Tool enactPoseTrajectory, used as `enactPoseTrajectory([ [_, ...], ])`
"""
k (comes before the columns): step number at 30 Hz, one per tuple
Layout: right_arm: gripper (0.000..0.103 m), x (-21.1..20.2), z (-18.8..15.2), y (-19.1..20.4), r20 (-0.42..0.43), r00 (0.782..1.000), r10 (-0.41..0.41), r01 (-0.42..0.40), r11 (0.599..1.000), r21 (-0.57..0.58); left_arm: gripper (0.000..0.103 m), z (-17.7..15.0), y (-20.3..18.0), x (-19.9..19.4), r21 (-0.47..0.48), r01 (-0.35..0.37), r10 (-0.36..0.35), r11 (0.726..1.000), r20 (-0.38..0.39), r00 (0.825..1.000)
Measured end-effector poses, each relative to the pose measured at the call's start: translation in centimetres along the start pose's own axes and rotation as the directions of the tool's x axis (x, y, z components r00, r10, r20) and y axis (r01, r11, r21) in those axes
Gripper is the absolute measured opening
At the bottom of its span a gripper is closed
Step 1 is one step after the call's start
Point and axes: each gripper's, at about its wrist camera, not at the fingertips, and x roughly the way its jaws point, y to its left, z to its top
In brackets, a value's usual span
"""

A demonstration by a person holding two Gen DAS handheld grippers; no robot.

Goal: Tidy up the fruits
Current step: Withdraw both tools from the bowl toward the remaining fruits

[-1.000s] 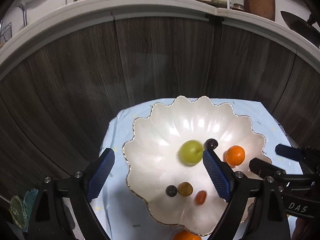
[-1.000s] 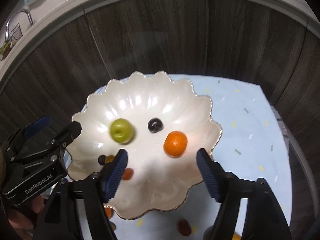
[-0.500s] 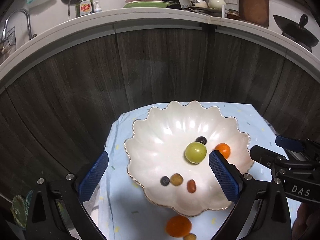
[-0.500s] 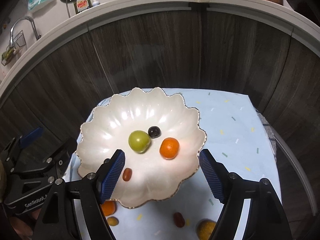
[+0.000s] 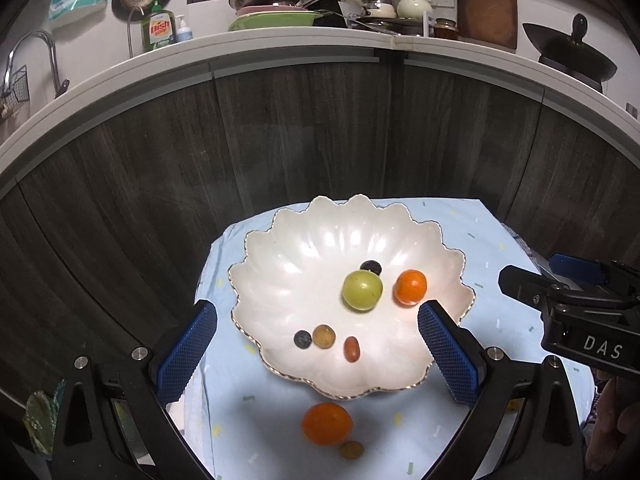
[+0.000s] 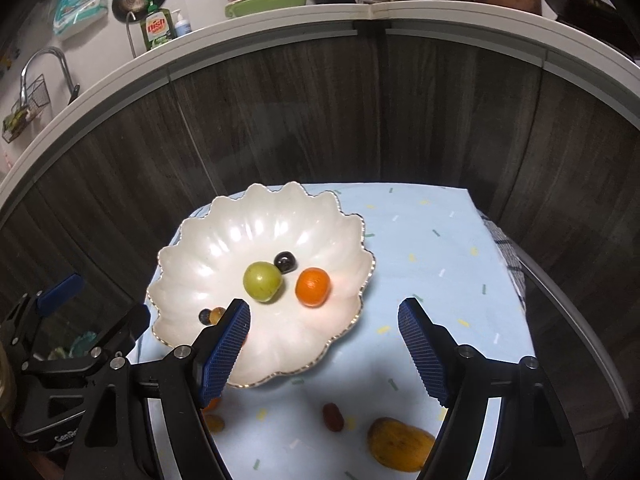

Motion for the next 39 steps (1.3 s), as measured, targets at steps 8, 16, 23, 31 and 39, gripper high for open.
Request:
enactPoseTrajectory([
  [8, 0.077, -1.3, -1.3, -1.3, 0.006, 0.999, -0.034, 0.034, 0.999, -0.008, 0.102, -1.0, -1.3, -0.9, 0.002, -0.005, 0.005, 1.0, -0.011, 1.0],
  [16, 0.077, -1.8, -3.5, -2.1, -0.012, 0.999, -0.046, 0.046, 0.999, -0.011, 0.102, -2.9, -2.2, -2.0, -0.002, -0.016, 0.016, 1.0, -0.005, 1.0],
  [23, 0.077, -1.8, -5.8, -2.6, -0.038, 0.998, -0.046, 0.045, 0.999, -0.02, 0.102, -4.8, -3.1, -2.1, 0.018, -0.005, 0.006, 1.0, -0.027, 1.0],
  [31, 0.084, -2.0, -8.3, -2.8, -0.042, 0.996, -0.081, 0.079, 0.996, -0.044, 0.102, -7.5, -3.6, -1.9, 0.036, 0.005, -0.002, 0.999, -0.075, 0.997],
  [39, 0.084, -1.6, -10.8, -3.2, -0.049, 0.993, -0.107, 0.105, 0.993, -0.046, 0.102, -10.0, -3.6, -2.0, 0.017, 0.009, -0.008, 1.0, -0.096, 0.995],
])
